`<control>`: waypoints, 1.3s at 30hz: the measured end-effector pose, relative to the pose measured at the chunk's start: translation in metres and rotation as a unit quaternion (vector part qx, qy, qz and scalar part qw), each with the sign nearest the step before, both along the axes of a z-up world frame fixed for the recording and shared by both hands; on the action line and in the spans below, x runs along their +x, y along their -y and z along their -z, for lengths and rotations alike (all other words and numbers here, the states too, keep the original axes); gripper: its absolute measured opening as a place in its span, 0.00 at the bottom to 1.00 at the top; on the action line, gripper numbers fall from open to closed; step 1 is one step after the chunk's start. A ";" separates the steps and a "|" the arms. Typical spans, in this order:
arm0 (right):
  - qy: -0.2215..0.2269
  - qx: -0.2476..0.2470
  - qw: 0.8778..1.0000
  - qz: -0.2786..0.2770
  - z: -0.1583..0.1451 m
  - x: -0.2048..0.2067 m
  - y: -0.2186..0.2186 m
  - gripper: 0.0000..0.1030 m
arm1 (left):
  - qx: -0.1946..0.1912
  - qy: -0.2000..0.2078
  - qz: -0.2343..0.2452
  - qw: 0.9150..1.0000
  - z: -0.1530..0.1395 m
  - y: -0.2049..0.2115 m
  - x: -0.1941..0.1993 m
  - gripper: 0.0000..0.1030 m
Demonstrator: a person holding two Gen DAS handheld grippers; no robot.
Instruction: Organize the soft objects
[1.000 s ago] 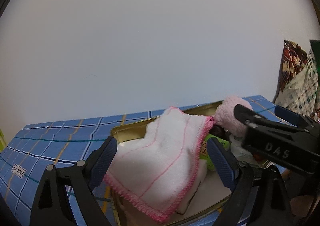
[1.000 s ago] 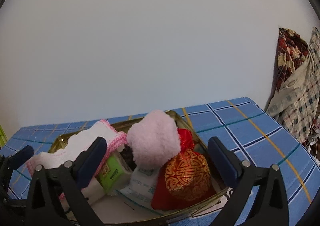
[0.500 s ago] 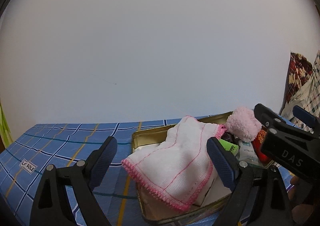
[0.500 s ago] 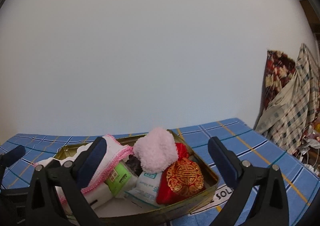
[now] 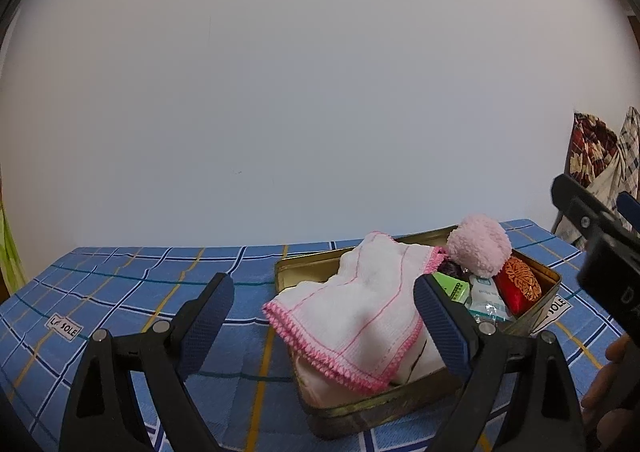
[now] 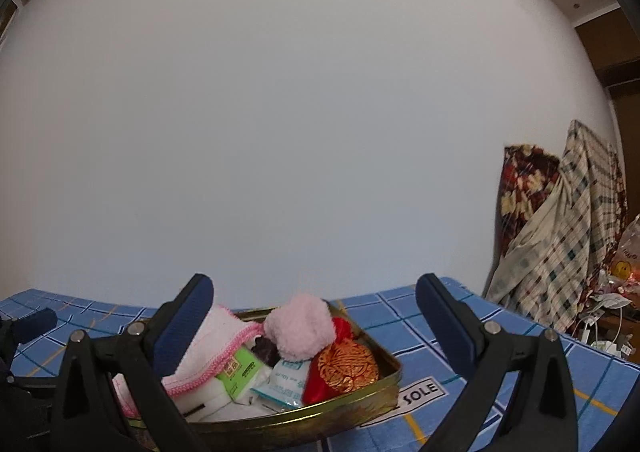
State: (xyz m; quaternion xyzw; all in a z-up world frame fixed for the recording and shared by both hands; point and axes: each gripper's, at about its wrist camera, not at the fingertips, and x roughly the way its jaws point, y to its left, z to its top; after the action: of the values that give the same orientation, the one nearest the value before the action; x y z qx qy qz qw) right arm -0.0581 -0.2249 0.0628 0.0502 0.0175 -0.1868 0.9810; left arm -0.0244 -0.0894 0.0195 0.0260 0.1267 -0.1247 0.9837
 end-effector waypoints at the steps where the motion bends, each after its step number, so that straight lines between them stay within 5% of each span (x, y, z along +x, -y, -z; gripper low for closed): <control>1: 0.003 -0.001 1.000 0.000 -0.001 -0.003 -0.001 1.00 | -0.002 0.001 -0.001 1.000 0.000 -0.001 -0.001 0.90; 39: 0.025 -0.036 0.999 0.005 -0.005 -0.022 -0.015 1.00 | -0.002 -0.002 -0.007 1.000 -0.001 -0.011 -0.010 0.91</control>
State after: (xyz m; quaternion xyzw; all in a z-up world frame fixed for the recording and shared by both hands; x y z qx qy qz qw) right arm -0.0799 -0.2094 0.0678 0.0193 -0.0141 -0.1909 0.9813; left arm -0.0341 -0.0784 0.0203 0.0232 0.1287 -0.1179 0.9844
